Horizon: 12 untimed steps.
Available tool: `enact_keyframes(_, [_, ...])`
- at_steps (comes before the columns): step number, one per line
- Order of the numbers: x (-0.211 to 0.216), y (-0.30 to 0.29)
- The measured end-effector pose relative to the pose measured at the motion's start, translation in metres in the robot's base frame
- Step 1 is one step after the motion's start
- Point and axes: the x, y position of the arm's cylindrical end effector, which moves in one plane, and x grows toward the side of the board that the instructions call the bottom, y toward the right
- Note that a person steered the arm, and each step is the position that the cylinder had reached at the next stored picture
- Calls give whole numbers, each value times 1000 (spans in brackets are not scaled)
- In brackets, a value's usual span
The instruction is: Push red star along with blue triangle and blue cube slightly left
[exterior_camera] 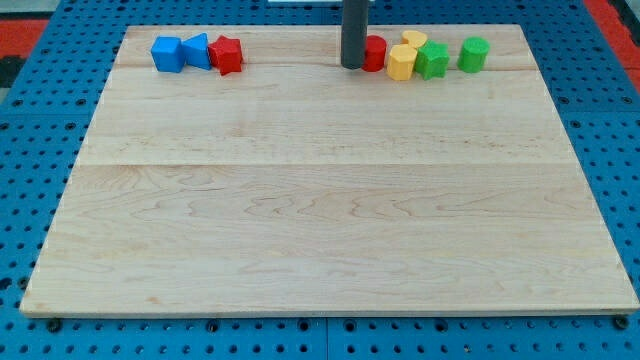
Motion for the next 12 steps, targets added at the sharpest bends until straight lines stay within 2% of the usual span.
enact_keyframes(8, [0,-89])
enact_keyframes(10, [-1,-128])
enact_keyframes(11, [-10,-132])
enact_keyframes(12, [-39,-173])
